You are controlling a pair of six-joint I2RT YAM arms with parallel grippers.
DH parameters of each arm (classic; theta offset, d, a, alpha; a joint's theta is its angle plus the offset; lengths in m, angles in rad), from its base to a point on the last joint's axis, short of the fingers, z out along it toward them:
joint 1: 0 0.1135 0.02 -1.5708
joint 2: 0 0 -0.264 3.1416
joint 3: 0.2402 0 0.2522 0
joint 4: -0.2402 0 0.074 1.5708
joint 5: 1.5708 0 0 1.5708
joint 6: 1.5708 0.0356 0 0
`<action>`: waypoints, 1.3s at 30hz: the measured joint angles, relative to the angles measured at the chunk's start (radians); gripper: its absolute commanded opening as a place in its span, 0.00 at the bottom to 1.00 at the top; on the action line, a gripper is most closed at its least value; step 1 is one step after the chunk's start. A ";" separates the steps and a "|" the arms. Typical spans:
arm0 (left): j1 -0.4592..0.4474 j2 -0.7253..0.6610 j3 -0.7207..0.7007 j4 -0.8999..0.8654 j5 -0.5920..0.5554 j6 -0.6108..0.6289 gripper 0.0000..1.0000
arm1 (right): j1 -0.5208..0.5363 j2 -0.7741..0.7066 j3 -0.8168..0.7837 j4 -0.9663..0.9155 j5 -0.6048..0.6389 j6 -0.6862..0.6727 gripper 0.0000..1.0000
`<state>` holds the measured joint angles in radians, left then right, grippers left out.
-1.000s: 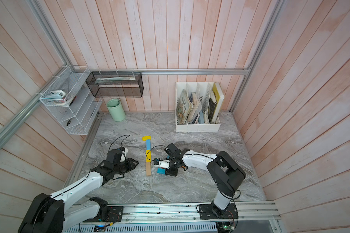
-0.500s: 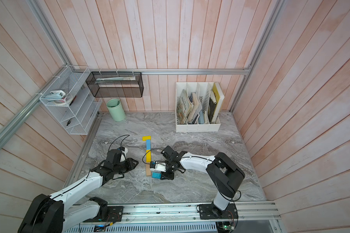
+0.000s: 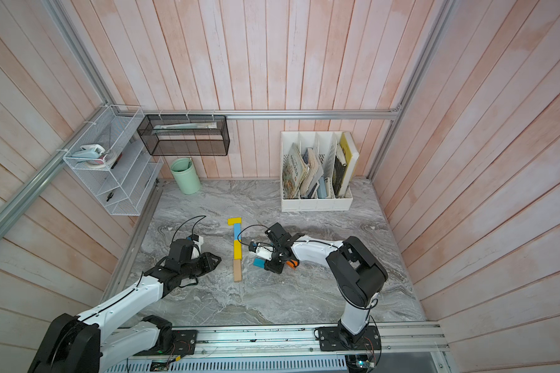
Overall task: Assemble a giraffe with building blocks
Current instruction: Move the building block to the center of the board, then assemble the building block at the center of the board.
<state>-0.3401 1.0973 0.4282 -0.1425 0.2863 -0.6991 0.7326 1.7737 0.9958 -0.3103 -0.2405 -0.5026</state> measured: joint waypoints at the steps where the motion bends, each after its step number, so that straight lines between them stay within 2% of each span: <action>1: 0.000 0.000 -0.001 0.000 0.000 0.000 0.33 | -0.002 0.006 0.010 0.000 0.016 -0.004 0.00; 6: 0.000 -0.001 -0.002 0.000 0.000 0.000 0.33 | 0.027 0.006 0.021 0.000 0.084 -0.032 0.00; 15: 0.002 -0.015 -0.002 -0.001 -0.002 0.007 0.33 | 0.141 -0.037 -0.022 -0.006 0.188 -0.122 0.00; 26: 0.006 -0.015 -0.002 -0.003 -0.004 0.016 0.33 | 0.165 -0.076 -0.065 -0.040 0.060 -0.210 0.00; 39: 0.011 -0.014 0.004 -0.027 -0.005 0.026 0.33 | 0.182 0.003 0.024 -0.088 -0.023 -0.224 0.00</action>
<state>-0.3290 1.0828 0.4320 -0.1692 0.2810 -0.6735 0.9142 1.7763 1.0203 -0.3981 -0.2638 -0.7269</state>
